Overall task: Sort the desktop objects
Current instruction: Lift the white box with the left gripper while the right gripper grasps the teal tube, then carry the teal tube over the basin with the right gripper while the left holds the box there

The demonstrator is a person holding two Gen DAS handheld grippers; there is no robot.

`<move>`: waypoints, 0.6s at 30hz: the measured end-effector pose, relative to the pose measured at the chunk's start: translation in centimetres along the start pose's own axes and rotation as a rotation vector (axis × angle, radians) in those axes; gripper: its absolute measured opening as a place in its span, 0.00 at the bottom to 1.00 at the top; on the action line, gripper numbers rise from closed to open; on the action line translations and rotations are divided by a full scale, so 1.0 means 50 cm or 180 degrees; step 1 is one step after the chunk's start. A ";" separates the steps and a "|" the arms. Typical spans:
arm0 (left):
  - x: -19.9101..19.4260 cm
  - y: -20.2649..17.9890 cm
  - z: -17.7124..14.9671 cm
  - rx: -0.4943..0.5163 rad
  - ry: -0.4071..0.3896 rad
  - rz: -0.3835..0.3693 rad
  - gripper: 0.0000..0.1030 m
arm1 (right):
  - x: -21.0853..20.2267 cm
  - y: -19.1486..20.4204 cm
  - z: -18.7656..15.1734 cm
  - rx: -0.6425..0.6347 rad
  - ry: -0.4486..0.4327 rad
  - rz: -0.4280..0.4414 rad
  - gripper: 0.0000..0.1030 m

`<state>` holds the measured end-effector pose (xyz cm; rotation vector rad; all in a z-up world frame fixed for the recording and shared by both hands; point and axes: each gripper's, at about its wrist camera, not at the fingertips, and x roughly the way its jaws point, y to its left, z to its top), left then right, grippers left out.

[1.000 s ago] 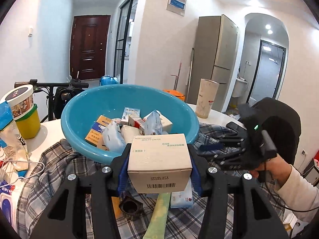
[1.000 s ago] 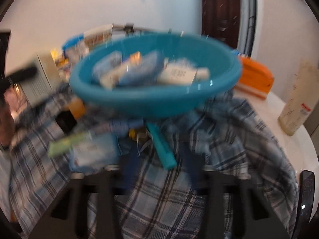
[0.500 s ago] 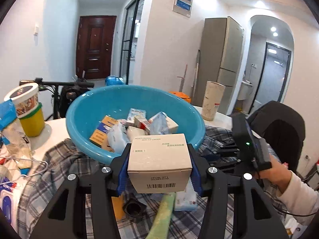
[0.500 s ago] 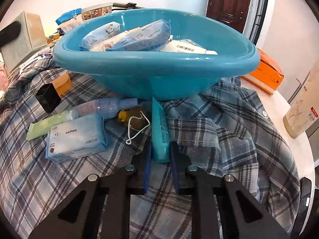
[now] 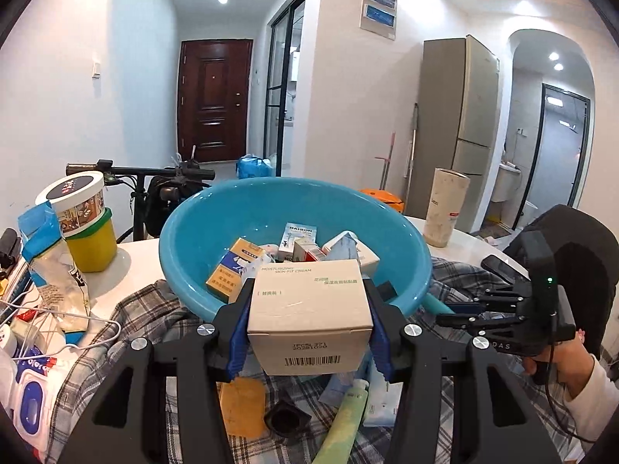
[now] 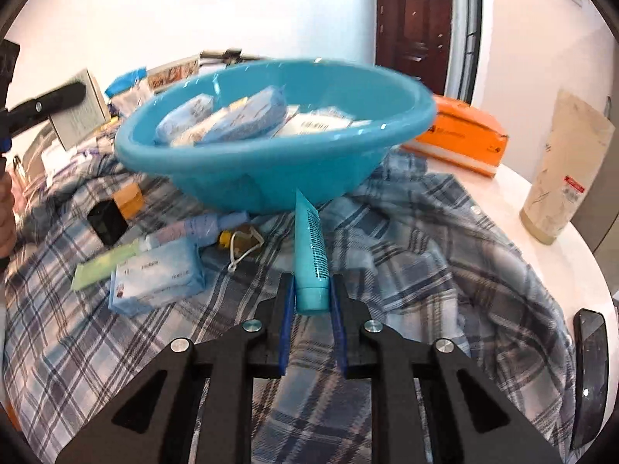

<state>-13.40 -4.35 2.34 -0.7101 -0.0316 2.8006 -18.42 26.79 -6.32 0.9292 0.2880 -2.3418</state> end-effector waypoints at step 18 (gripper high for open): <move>0.092 -0.001 0.059 -0.0051 -0.0239 0.0760 0.52 | -0.060 -0.027 -0.006 0.0227 -0.0467 -0.0311 0.16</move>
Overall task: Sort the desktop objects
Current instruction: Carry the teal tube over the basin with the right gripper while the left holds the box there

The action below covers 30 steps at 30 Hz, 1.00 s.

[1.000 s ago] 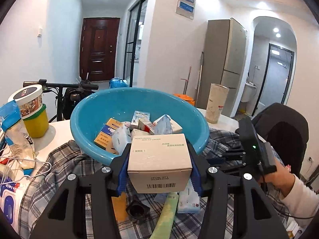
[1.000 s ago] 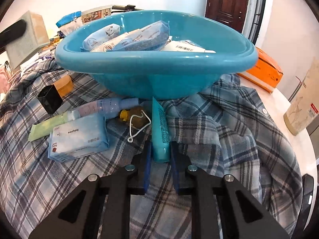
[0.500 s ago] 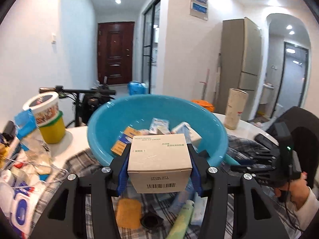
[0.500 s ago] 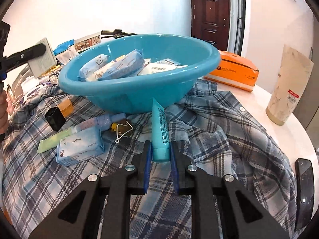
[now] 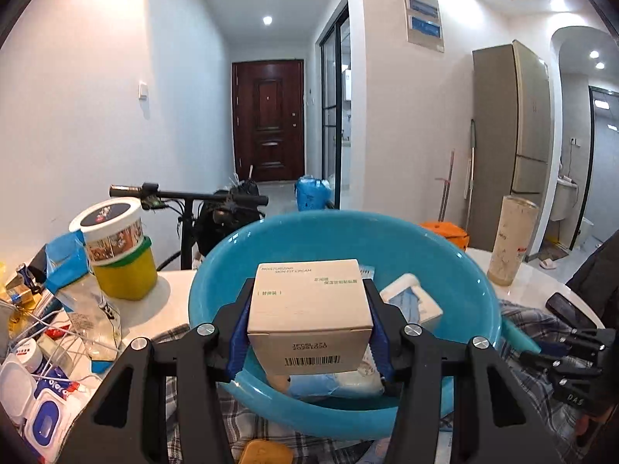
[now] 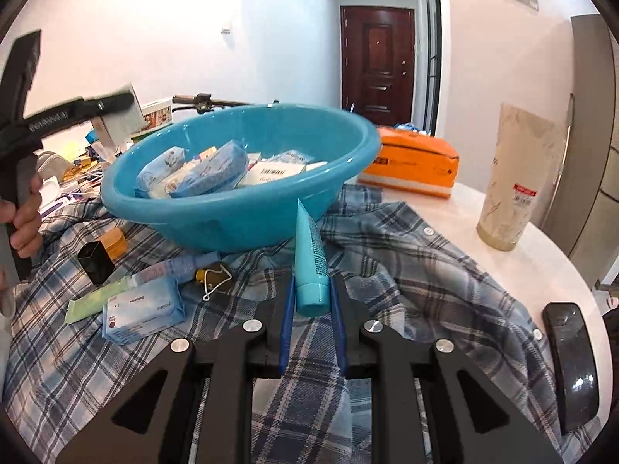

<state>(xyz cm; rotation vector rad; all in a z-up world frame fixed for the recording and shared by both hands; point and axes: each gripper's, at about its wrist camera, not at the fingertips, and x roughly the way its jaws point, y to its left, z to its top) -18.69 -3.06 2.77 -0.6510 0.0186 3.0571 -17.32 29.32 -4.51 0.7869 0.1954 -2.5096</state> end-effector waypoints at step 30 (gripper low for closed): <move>-0.032 0.020 0.002 -0.0110 -0.0135 0.0004 0.52 | -0.070 0.080 0.256 0.0264 -0.1073 0.0168 0.16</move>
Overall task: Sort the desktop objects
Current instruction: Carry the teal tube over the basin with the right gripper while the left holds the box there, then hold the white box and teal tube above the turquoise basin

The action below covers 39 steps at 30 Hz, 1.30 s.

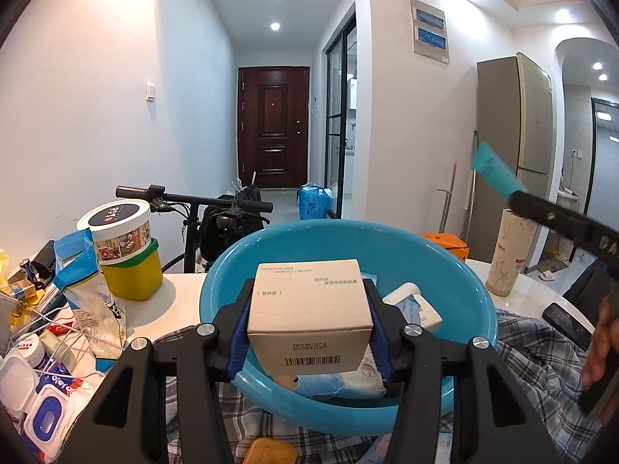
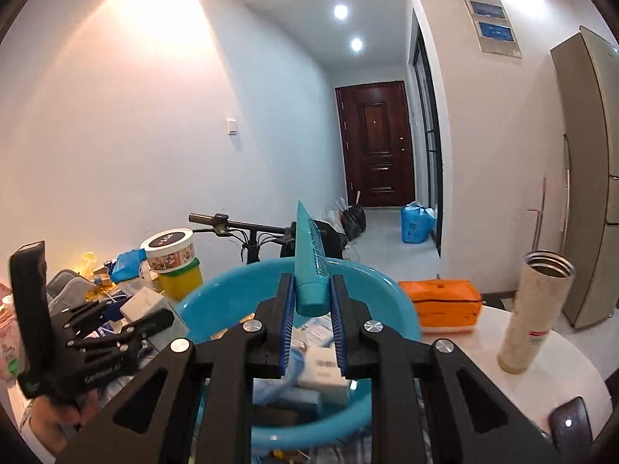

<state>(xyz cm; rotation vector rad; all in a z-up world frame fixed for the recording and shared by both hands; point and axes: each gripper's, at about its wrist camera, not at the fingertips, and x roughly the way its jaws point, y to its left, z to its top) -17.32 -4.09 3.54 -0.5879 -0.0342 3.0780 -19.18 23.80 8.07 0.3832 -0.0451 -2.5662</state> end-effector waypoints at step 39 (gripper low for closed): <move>0.032 -0.017 -0.022 0.0121 0.0163 0.0099 0.52 | 0.072 0.026 -0.104 0.0068 0.0230 0.0058 0.16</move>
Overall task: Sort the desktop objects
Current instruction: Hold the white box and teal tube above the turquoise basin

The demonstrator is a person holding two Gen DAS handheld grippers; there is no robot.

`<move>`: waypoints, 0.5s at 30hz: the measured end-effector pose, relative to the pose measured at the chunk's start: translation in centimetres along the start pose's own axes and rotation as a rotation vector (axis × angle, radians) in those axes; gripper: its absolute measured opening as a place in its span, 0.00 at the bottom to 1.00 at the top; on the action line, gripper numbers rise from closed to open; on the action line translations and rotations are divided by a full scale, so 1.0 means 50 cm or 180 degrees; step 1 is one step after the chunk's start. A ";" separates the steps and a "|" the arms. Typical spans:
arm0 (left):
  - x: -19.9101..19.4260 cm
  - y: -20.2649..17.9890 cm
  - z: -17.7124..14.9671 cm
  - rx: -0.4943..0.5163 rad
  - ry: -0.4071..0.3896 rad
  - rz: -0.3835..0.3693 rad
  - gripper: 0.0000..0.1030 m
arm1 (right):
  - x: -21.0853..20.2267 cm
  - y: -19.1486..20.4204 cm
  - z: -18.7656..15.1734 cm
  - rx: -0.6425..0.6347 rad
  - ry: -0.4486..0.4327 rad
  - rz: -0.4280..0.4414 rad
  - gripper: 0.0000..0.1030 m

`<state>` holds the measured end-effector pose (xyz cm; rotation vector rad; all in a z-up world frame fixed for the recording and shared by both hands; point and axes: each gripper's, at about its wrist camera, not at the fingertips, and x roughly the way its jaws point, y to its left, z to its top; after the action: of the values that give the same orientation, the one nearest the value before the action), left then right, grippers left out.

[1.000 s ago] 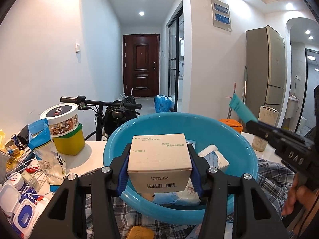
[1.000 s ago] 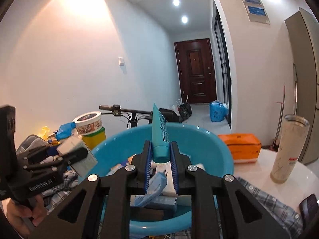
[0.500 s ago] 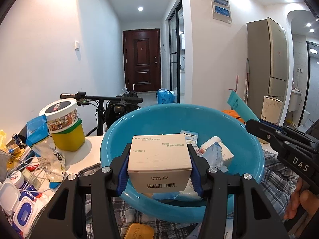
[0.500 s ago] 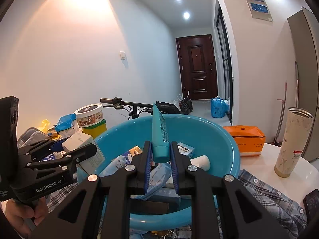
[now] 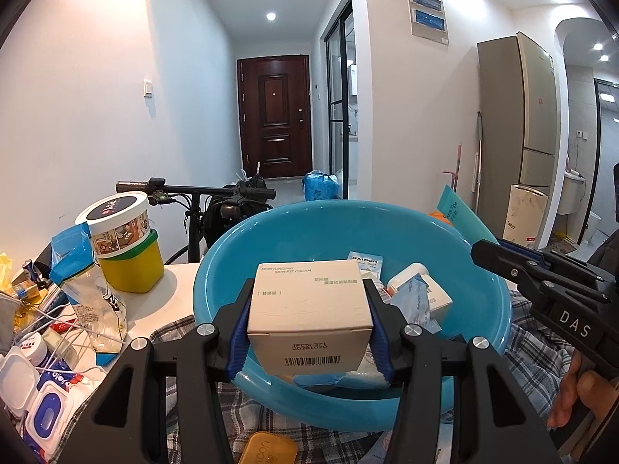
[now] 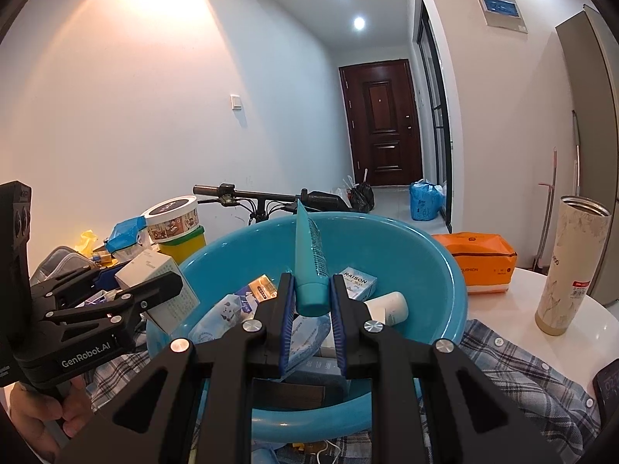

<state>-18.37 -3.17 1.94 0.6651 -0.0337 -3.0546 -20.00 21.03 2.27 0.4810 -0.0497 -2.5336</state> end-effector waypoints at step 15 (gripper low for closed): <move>-0.001 0.004 0.002 -0.0025 -0.0002 -0.0031 0.52 | 0.002 0.001 -0.002 -0.0004 0.0009 0.0002 0.16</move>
<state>-18.38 -3.37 2.07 0.6660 -0.0185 -3.0625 -20.01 20.96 2.16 0.4840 -0.0471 -2.5322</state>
